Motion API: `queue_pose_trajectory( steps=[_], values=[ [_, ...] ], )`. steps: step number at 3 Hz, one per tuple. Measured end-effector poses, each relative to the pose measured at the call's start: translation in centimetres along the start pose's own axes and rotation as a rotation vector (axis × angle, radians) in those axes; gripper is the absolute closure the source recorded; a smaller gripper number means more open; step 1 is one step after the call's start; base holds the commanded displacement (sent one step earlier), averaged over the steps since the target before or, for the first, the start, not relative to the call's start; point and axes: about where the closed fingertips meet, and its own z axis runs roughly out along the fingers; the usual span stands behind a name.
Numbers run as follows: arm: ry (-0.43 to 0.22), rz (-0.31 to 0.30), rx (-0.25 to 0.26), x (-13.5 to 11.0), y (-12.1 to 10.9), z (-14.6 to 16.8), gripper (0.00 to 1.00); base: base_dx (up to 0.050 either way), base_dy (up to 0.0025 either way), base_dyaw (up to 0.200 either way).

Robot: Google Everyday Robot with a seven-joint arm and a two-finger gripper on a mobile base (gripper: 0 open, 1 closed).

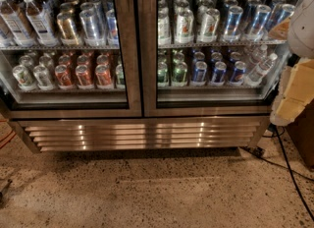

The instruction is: Open left fridge door

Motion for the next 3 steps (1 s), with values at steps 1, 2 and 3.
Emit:
queue_pose_trajectory(
  steps=[1,2,3],
  values=[
    [0.0,0.0,0.0,0.0,0.0,0.0,0.0,0.035,0.00252,0.142],
    [0.0,0.0,0.0,0.0,0.0,0.0,0.0,0.047,0.00003,-0.001],
    [0.0,0.0,0.0,0.0,0.0,0.0,0.0,0.05,-0.00003,0.001]
  ],
)
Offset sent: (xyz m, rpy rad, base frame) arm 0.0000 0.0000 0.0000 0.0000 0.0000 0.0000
